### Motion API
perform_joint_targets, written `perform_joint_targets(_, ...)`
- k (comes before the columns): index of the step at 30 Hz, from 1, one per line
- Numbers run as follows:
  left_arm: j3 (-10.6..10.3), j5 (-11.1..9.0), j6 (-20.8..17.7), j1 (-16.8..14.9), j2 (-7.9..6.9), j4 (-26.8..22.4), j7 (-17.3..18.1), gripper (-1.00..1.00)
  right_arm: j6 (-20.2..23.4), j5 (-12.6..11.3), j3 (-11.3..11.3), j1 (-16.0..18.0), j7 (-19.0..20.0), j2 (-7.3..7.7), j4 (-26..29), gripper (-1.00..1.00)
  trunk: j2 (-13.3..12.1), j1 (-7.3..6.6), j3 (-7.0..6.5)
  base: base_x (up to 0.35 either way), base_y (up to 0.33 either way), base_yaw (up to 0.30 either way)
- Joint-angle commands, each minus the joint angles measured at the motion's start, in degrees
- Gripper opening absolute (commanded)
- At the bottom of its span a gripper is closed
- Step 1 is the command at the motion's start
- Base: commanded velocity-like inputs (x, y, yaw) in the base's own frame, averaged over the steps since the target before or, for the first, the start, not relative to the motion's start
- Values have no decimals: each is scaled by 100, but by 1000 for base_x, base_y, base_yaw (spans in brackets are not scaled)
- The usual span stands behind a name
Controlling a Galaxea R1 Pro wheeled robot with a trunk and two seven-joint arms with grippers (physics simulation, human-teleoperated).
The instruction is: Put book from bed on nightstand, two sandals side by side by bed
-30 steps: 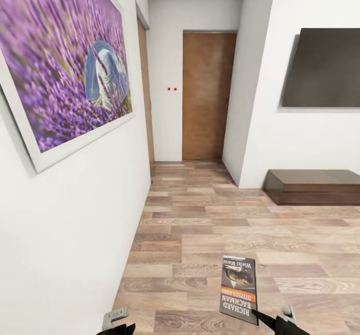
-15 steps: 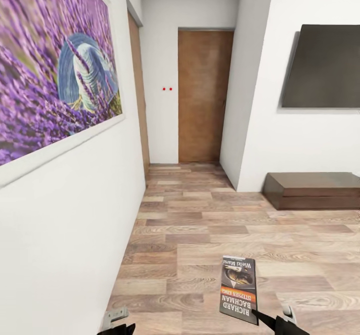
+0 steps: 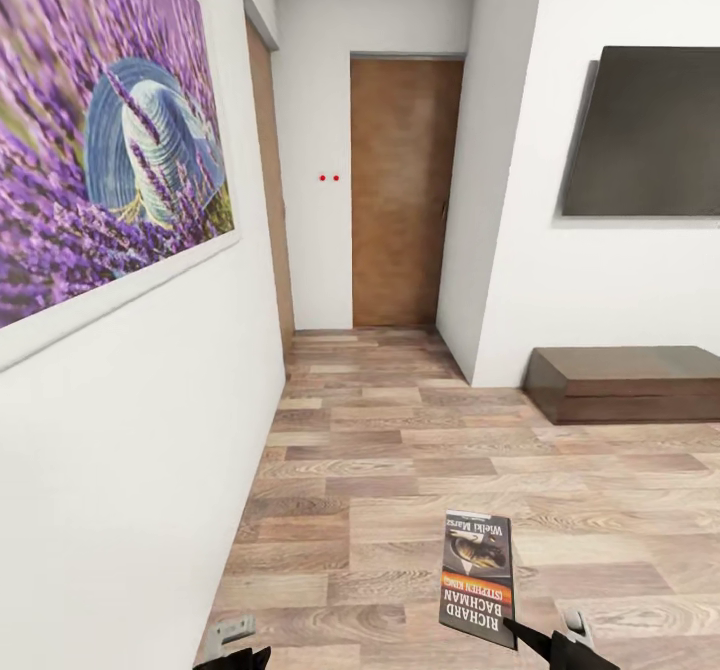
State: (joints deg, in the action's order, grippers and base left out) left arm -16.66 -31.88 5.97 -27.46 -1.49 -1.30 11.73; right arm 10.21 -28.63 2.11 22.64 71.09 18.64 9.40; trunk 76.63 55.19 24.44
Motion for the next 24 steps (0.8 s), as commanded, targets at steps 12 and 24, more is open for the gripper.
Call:
perform_joint_targets(12,-48,-55,18,-5,0,7,20,100,60,-2,26,3,18,0,1,-100,3,3,6,318,0,-10)
perform_joint_targets(24,-48,-55,18,-5,-1,7,22,100,60,-2,26,3,10,0,1,-100,3,3,6,325,0,-41)
